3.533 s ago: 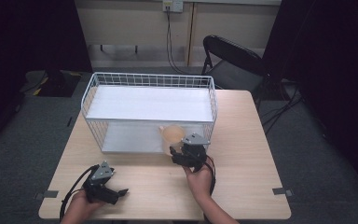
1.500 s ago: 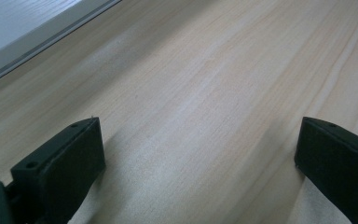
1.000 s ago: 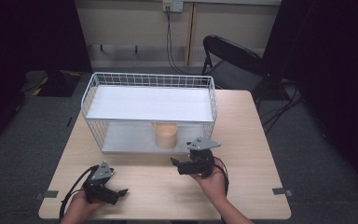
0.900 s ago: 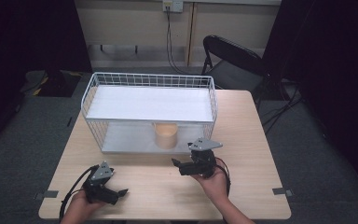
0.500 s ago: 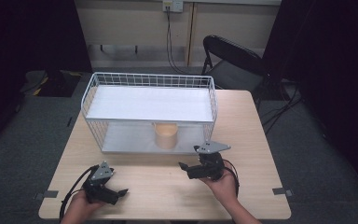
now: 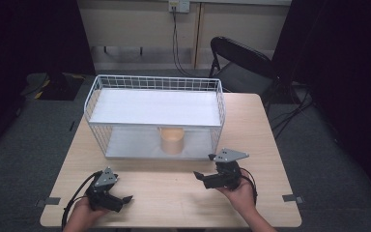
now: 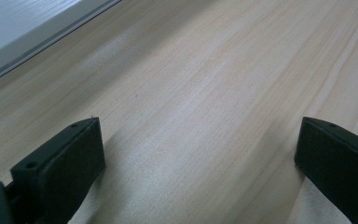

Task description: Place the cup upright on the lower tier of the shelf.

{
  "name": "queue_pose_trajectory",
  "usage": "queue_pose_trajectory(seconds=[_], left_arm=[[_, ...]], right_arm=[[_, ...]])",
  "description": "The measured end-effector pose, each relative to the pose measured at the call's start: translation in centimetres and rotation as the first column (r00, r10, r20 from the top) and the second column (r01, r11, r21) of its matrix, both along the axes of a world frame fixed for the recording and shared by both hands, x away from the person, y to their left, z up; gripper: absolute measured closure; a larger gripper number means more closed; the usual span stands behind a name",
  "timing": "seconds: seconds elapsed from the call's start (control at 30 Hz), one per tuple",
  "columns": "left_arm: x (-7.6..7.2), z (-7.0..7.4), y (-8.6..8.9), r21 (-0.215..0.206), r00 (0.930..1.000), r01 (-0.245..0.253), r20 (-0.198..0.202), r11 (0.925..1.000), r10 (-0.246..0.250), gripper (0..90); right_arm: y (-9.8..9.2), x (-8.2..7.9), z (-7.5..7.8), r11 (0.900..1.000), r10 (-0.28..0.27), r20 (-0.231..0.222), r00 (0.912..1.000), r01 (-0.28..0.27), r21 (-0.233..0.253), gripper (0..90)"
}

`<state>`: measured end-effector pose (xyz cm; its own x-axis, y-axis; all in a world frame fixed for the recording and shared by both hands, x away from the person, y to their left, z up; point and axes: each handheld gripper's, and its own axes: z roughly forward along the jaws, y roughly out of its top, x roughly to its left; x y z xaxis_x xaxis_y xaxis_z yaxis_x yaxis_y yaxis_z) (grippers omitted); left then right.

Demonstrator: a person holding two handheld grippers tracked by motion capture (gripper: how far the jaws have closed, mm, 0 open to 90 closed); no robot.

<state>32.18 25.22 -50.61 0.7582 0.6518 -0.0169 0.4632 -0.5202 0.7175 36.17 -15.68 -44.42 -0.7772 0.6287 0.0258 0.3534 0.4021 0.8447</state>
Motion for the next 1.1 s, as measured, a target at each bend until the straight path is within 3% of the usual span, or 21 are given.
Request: queue_pose_trajectory(seconds=[1.1], left_arm=[[0.0, 0.0, 0.0, -0.006, 1.0, -0.003, 0.0, 1.0, 0.003, 0.9]], right_arm=[[-6.5, -0.6, -3.2, 0.998, -0.048, -0.048, 0.9977, 0.046, -0.031, 14.8]])
